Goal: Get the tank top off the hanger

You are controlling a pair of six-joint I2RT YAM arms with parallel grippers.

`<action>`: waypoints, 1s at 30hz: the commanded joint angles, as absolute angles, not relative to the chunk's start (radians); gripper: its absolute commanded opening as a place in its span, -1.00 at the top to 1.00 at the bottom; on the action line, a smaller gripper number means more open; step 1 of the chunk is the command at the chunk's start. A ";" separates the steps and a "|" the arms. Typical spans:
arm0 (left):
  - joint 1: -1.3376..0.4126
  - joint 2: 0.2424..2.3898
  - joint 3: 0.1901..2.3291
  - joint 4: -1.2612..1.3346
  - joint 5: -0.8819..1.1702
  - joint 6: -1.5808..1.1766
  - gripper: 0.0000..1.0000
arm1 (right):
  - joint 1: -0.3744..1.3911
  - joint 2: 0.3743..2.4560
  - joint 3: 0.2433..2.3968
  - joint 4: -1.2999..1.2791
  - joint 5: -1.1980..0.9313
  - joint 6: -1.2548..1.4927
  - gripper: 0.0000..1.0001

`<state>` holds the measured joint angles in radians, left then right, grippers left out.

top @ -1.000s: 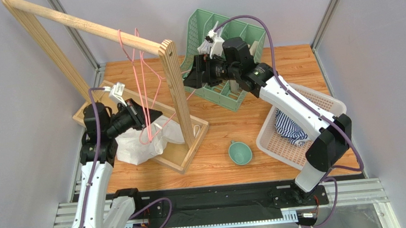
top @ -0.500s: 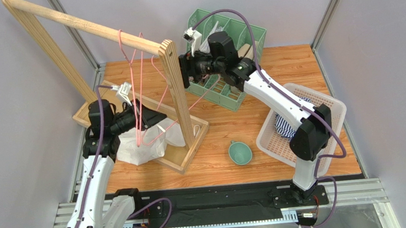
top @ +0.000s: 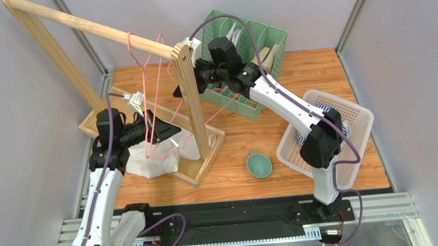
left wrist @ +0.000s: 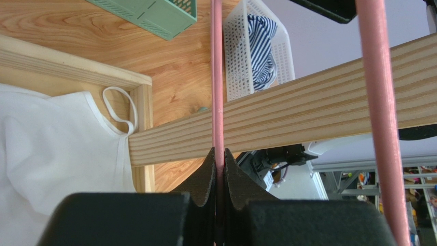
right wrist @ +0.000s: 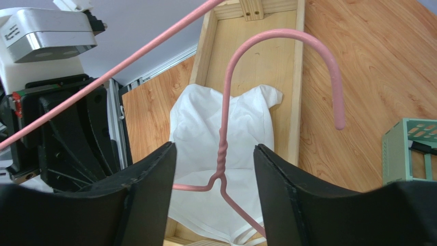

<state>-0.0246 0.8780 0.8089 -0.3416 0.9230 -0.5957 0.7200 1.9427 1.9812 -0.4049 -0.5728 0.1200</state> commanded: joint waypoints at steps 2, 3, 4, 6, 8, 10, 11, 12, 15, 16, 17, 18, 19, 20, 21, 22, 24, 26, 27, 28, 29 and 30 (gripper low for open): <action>-0.028 0.848 0.864 -0.331 0.959 -0.572 1.00 | 0.747 1.967 2.034 -0.405 -0.421 0.107 0.01; -0.029 0.844 0.868 -0.336 0.959 -0.571 1.00 | 0.750 1.965 2.037 -0.403 -0.394 0.115 0.10; -0.028 0.841 0.874 -0.344 0.960 -0.569 1.00 | 0.752 1.964 2.037 -0.400 -0.373 0.130 0.18; -0.028 0.828 0.877 -0.354 0.956 -0.565 1.00 | 0.753 1.951 2.036 -0.388 -0.324 0.168 0.41; -0.029 0.819 0.877 -0.364 0.948 -0.566 1.00 | 0.761 1.939 2.023 -0.377 -0.260 0.184 0.69; -0.028 0.805 0.876 -0.374 0.927 -0.575 1.00 | 0.767 1.928 2.017 -0.374 -0.212 0.189 0.90; -0.028 0.802 0.876 -0.377 0.908 -0.578 1.00 | 0.770 1.925 2.017 -0.377 -0.184 0.189 1.00; -0.028 0.789 0.876 -0.385 0.901 -0.580 0.92 | 0.770 1.925 2.019 -0.382 -0.175 0.186 1.00; -0.028 0.753 0.877 -0.423 0.822 -0.577 0.30 | 0.770 1.928 2.032 -0.413 -0.144 0.176 1.00; -0.028 0.741 0.879 -0.436 0.796 -0.566 0.16 | 0.772 1.928 2.039 -0.425 -0.135 0.169 1.00; -0.028 0.727 0.879 -0.446 0.772 -0.563 0.05 | 0.772 1.925 2.042 -0.442 -0.105 0.167 1.00; -0.026 0.701 0.877 -0.466 0.717 -0.561 -0.14 | 0.773 1.922 2.043 -0.448 -0.091 0.169 1.00; -0.026 0.687 0.874 -0.474 0.692 -0.563 -0.19 | 0.773 1.914 2.042 -0.452 -0.078 0.169 1.00; -0.026 0.674 0.871 -0.482 0.634 -0.563 -0.29 | 0.772 1.908 2.037 -0.460 -0.062 0.170 1.00; -0.026 0.645 0.871 -0.511 0.596 -0.564 -0.30 | 0.772 1.904 2.037 -0.465 -0.052 0.170 1.00; -0.026 0.626 0.868 -0.523 0.557 -0.568 -0.31 | 0.773 1.901 2.039 -0.472 -0.037 0.172 1.00; -0.025 0.557 0.856 -0.547 0.444 -0.591 -0.36 | 0.776 1.890 2.040 -0.492 -0.003 0.175 1.00; -0.025 0.514 0.841 -0.567 0.382 -0.601 -0.41 | 0.775 1.882 2.040 -0.502 0.033 0.176 1.00; -0.025 0.484 0.841 -0.590 0.332 -0.603 -0.42 | 0.775 1.878 2.039 -0.503 0.041 0.175 1.00; -0.025 0.471 0.842 -0.600 0.312 -0.603 -0.43 | 0.776 1.876 2.040 -0.508 0.052 0.175 1.00; -0.023 0.459 0.842 -0.610 0.292 -0.603 -0.49 | 0.775 1.876 2.042 -0.521 0.079 0.175 1.00; -0.025 0.447 0.844 -0.624 0.269 -0.600 -0.50 | 0.778 1.873 2.046 -0.529 0.093 0.173 1.00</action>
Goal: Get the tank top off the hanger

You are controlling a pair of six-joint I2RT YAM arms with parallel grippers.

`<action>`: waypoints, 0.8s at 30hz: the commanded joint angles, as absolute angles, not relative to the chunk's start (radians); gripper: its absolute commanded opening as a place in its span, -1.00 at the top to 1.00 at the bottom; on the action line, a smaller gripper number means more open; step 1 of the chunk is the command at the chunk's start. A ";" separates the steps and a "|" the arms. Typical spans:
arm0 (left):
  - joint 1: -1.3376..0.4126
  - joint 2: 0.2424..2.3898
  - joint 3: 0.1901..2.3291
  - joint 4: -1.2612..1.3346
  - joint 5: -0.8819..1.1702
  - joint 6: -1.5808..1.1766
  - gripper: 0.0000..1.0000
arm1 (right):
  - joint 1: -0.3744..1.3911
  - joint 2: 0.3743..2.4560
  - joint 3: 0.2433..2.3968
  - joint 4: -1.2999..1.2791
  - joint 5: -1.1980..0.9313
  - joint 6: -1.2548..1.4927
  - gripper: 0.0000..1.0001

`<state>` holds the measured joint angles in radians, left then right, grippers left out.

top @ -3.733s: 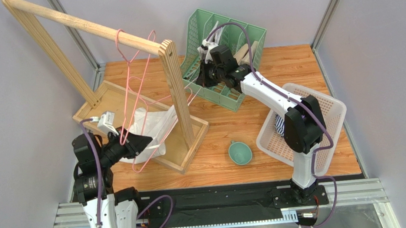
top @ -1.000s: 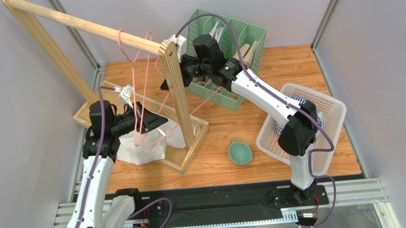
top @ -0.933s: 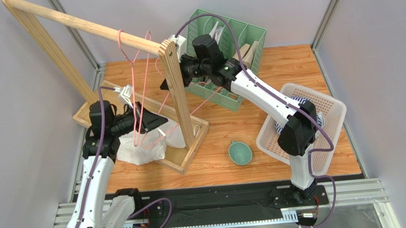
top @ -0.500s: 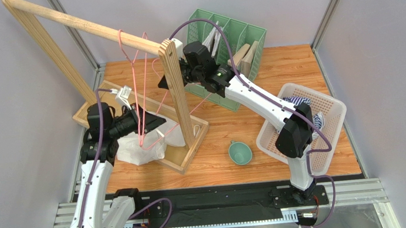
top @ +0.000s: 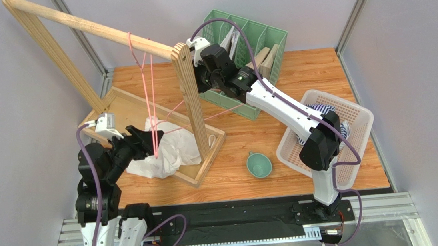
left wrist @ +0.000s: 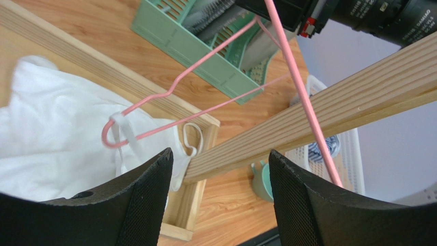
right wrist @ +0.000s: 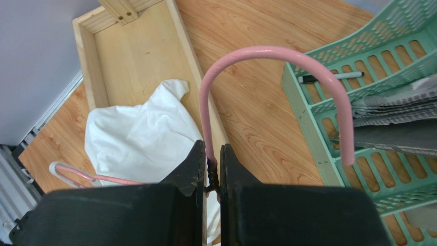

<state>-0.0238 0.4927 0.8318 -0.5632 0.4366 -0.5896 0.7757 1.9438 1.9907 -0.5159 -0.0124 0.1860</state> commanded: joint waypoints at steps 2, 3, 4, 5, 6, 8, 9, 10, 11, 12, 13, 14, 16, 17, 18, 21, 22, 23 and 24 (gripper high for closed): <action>-0.025 0.446 0.844 -0.640 0.252 -0.600 -0.51 | 0.778 1.868 2.048 -0.544 0.145 0.178 1.00; -0.025 0.452 0.844 -0.653 0.247 -0.601 -0.51 | 0.776 1.862 2.048 -0.548 0.161 0.181 1.00; -0.023 0.457 0.844 -0.664 0.235 -0.606 -0.51 | 0.775 1.862 2.055 -0.552 0.179 0.186 1.00; -0.025 0.459 0.841 -0.672 0.204 -0.610 -0.51 | 0.776 1.862 2.065 -0.575 0.222 0.189 1.00; -0.025 0.459 0.838 -0.678 0.195 -0.611 -0.51 | 0.776 1.865 2.074 -0.589 0.238 0.189 1.00; -0.025 0.459 0.825 -0.680 0.187 -0.607 -0.50 | 0.778 1.871 2.109 -0.630 0.287 0.172 1.00; -0.025 0.460 0.822 -0.681 0.190 -0.606 -0.49 | 0.778 1.873 2.118 -0.640 0.294 0.161 1.00; -0.025 0.463 0.818 -0.681 0.193 -0.610 -0.49 | 0.778 1.875 2.123 -0.644 0.296 0.125 1.00; -0.025 0.463 0.813 -0.680 0.199 -0.614 -0.48 | 0.784 1.875 2.128 -0.650 0.311 0.100 1.00; -0.023 0.463 0.802 -0.667 0.210 -0.617 -0.47 | 0.788 1.875 2.129 -0.650 0.334 0.077 1.00; -0.025 0.463 0.798 -0.657 0.219 -0.624 -0.47 | 0.793 1.878 2.131 -0.655 0.350 0.034 1.00; -0.025 0.463 0.790 -0.649 0.236 -0.630 -0.47 | 0.798 1.881 2.132 -0.661 0.348 0.019 1.00; -0.023 0.475 0.766 -0.617 0.255 -0.643 -0.47 | 0.796 1.879 2.132 -0.667 0.328 0.005 1.00; -0.025 0.483 0.755 -0.601 0.282 -0.655 -0.46 | 0.798 1.879 2.131 -0.675 0.295 0.005 1.00; -0.025 0.509 0.732 -0.565 0.302 -0.663 -0.43 | 0.798 1.879 2.132 -0.678 0.279 0.003 1.00; -0.025 0.590 0.710 -0.511 0.394 -0.680 -0.31 | 0.796 1.879 2.131 -0.692 0.288 0.003 1.00; -0.023 0.606 0.707 -0.496 0.415 -0.681 -0.29 | 0.796 1.876 2.122 -0.695 0.288 0.003 1.00; -0.025 0.626 0.704 -0.483 0.448 -0.686 -0.27 | 0.796 1.876 2.112 -0.696 0.287 0.005 1.00; -0.025 0.629 0.698 -0.454 0.462 -0.684 -0.27 | 0.795 1.868 2.105 -0.696 0.279 -0.024 1.00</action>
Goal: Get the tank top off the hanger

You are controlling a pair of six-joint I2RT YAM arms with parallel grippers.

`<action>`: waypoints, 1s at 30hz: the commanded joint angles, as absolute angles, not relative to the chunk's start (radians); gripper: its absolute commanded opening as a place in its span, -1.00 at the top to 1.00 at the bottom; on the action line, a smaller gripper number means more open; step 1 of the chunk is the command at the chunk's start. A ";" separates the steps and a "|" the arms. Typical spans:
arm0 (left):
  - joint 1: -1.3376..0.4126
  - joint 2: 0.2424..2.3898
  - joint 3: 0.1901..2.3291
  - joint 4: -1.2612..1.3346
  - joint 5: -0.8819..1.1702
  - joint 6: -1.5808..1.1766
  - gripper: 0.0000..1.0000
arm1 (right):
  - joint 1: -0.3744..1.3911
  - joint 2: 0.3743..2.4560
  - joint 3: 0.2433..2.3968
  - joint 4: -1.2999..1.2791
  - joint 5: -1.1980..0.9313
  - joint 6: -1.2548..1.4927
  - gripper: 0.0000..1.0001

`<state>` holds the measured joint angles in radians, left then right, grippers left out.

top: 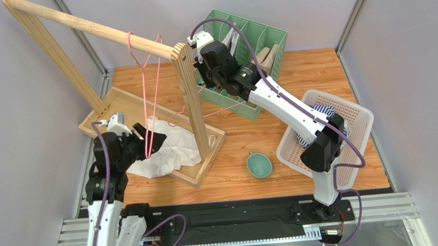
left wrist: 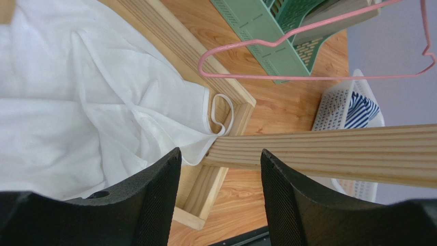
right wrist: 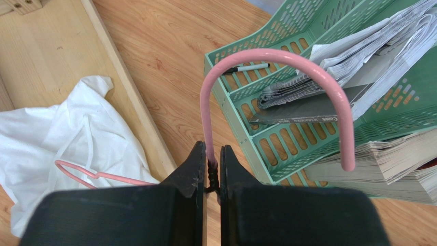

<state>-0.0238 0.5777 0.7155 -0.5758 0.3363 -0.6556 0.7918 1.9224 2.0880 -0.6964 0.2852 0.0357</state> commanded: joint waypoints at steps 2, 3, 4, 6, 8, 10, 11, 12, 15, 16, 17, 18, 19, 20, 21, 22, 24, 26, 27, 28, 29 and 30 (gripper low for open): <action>-0.025 0.629 0.696 -0.431 0.466 -0.675 -0.34 | 0.784 1.861 2.083 -0.709 0.234 -0.025 1.00; -0.023 0.632 0.695 -0.425 0.460 -0.655 -0.40 | 0.778 1.858 2.082 -0.716 0.212 -0.020 1.00; -0.023 0.637 0.692 -0.414 0.462 -0.643 -0.48 | 0.767 1.859 2.086 -0.736 0.184 -0.018 1.00; -0.021 0.684 0.707 -0.403 0.497 -0.596 -0.51 | 0.756 1.867 2.106 -0.770 0.103 -0.014 1.00; -0.021 0.739 0.727 -0.408 0.561 -0.560 -0.53 | 0.747 1.885 2.140 -0.830 0.040 -0.018 1.00; -0.021 0.770 0.764 -0.420 0.575 -0.511 -0.54 | 0.738 1.888 2.145 -0.870 -0.033 -0.032 1.00; -0.021 0.793 0.775 -0.434 0.574 -0.497 -0.54 | 0.733 1.885 2.135 -0.879 -0.064 -0.035 1.00; -0.021 0.807 0.799 -0.439 0.574 -0.479 -0.54 | 0.729 1.882 2.126 -0.885 -0.099 -0.040 1.00; -0.021 0.862 0.812 -0.404 0.671 -0.449 -0.55 | 0.701 1.868 2.091 -0.885 -0.234 -0.041 1.00; -0.023 0.879 0.804 -0.370 0.792 -0.471 -0.55 | 0.696 1.873 2.092 -0.894 -0.271 -0.043 1.00; -0.023 0.917 0.784 -0.291 0.849 -0.491 -0.55 | 0.696 1.893 2.100 -0.902 -0.282 -0.044 1.00; -0.023 0.937 0.773 -0.252 0.897 -0.511 -0.55 | 0.696 1.901 2.123 -0.911 -0.291 -0.043 1.00; -0.026 0.954 0.764 -0.220 0.943 -0.531 -0.55 | 0.696 1.911 2.135 -0.922 -0.308 -0.041 1.00; -0.028 0.977 0.752 -0.184 0.948 -0.546 -0.55 | 0.696 1.928 2.144 -0.922 -0.322 -0.034 1.00; -0.028 0.983 0.747 -0.175 0.950 -0.548 -0.55 | 0.696 1.934 2.155 -0.919 -0.336 -0.029 1.00; -0.031 0.985 0.742 -0.164 0.950 -0.549 -0.55 | 0.698 1.943 2.164 -0.911 -0.359 -0.020 1.00; -0.032 0.985 0.733 -0.135 0.957 -0.564 -0.54 | 0.703 1.971 2.199 -0.911 -0.377 -0.006 1.00; -0.038 0.988 0.738 -0.133 0.965 -0.563 -0.51 | 0.715 1.986 2.220 -0.916 -0.396 -0.006 1.00; -0.037 0.988 0.741 -0.140 0.965 -0.557 -0.48 | 0.719 1.997 2.230 -0.913 -0.409 0.024 1.00; -0.037 0.992 0.745 -0.156 0.962 -0.554 -0.44 | 0.722 2.000 2.233 -0.902 -0.443 0.029 1.00; -0.037 0.994 0.753 -0.164 0.963 -0.548 -0.40 | 0.724 2.003 2.237 -0.896 -0.459 0.035 1.00; -0.037 0.997 0.756 -0.170 0.962 -0.539 -0.33 | 0.726 2.009 2.238 -0.893 -0.471 0.044 1.00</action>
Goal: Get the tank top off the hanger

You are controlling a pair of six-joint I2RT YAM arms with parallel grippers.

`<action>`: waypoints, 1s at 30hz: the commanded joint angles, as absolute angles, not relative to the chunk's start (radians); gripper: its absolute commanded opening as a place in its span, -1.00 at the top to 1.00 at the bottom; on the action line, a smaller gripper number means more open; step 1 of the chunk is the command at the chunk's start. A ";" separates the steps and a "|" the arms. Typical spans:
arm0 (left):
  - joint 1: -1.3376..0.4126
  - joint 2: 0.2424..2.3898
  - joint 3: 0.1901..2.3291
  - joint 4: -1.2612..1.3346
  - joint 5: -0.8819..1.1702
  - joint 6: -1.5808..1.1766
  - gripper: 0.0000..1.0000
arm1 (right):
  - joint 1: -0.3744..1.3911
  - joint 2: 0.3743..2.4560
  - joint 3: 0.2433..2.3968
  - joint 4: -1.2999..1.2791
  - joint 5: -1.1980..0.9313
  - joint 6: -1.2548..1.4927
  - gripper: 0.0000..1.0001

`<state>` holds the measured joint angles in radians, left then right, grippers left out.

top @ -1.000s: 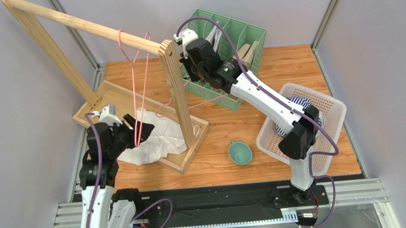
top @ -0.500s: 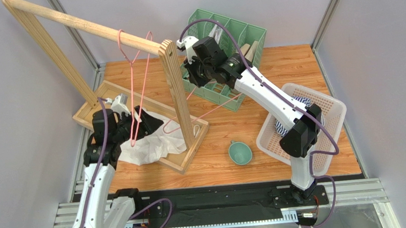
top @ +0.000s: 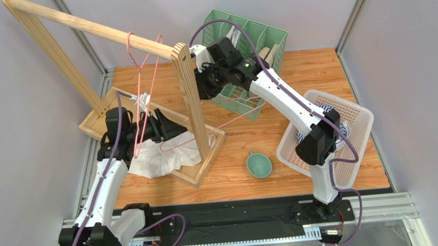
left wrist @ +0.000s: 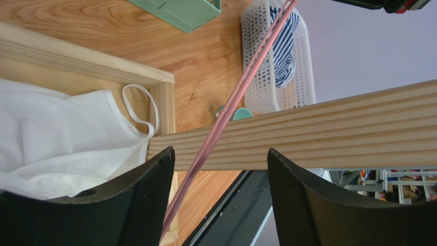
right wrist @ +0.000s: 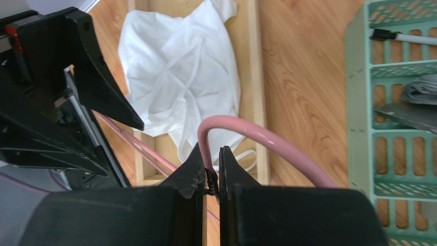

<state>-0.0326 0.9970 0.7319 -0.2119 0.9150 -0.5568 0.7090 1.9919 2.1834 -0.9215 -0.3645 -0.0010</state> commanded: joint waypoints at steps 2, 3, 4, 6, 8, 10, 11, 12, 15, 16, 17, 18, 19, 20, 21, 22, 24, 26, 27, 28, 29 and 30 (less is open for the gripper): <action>-0.037 0.993 0.758 -0.187 0.962 -0.532 -0.25 | 0.726 2.019 2.258 -0.894 -0.502 0.048 1.00; -0.038 0.989 0.756 -0.187 0.962 -0.529 -0.15 | 0.726 2.023 2.266 -0.897 -0.506 0.051 1.00; -0.037 0.985 0.755 -0.187 0.962 -0.529 -0.10 | 0.726 2.034 2.281 -0.903 -0.512 0.051 1.00; -0.037 0.983 0.750 -0.189 0.963 -0.531 0.07 | 0.727 2.043 2.292 -0.914 -0.526 0.051 1.00; -0.037 0.980 0.741 -0.181 0.962 -0.538 0.20 | 0.726 2.051 2.293 -0.922 -0.546 0.055 1.00; -0.037 0.976 0.738 -0.181 0.959 -0.545 0.44 | 0.727 2.052 2.289 -0.917 -0.549 0.063 1.00; -0.037 0.977 0.735 -0.187 0.959 -0.542 0.52 | 0.727 2.054 2.283 -0.916 -0.548 0.066 0.99; -0.037 0.977 0.735 -0.198 0.954 -0.537 0.74 | 0.727 2.056 2.278 -0.913 -0.546 0.069 0.95; -0.037 0.951 0.727 -0.235 0.914 -0.535 1.00 | 0.727 2.054 2.273 -0.908 -0.532 0.090 0.66; -0.037 0.928 0.720 -0.244 0.893 -0.538 1.00 | 0.727 2.052 2.273 -0.908 -0.517 0.098 0.53; -0.037 0.913 0.715 -0.250 0.879 -0.554 1.00 | 0.727 2.046 2.275 -0.907 -0.505 0.110 0.41; -0.037 0.899 0.709 -0.255 0.862 -0.564 1.00 | 0.726 2.043 2.275 -0.908 -0.493 0.117 0.12; -0.037 0.864 0.703 -0.273 0.827 -0.575 1.00 | 0.726 2.037 2.273 -0.908 -0.457 0.124 0.00; -0.035 0.847 0.703 -0.288 0.812 -0.578 1.00 | 0.724 2.028 2.272 -0.907 -0.442 0.139 -0.13; -0.035 0.830 0.704 -0.304 0.789 -0.577 1.00 | 0.723 2.013 2.269 -0.908 -0.427 0.147 -0.35; -0.034 0.793 0.706 -0.337 0.779 -0.577 1.00 | 0.719 2.002 2.266 -0.908 -0.399 0.155 -0.44; -0.028 0.760 0.709 -0.398 0.741 -0.571 1.00 | 0.704 1.968 2.260 -0.899 -0.370 0.188 -0.67; -0.020 0.712 0.719 -0.448 0.703 -0.565 1.00 | 0.690 1.947 2.240 -0.888 -0.348 0.210 -0.73; -0.009 0.698 0.724 -0.497 0.672 -0.554 1.00 | 0.672 1.933 2.226 -0.868 -0.348 0.237 -0.75; -0.006 0.674 0.733 -0.521 0.654 -0.551 1.00 | 0.663 1.907 2.198 -0.856 -0.350 0.248 -0.75; -0.006 0.660 0.736 -0.543 0.635 -0.549 1.00 | 0.649 1.895 2.180 -0.844 -0.348 0.258 -0.76; 0.017 0.643 0.742 -0.584 0.605 -0.552 1.00 | 0.643 1.873 2.165 -0.824 -0.341 0.265 -0.77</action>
<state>-0.0177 0.6941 0.7036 -0.4442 0.7189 -0.5613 0.6865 2.0010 2.1986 -0.9043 -0.3851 0.1921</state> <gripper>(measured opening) 0.017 0.878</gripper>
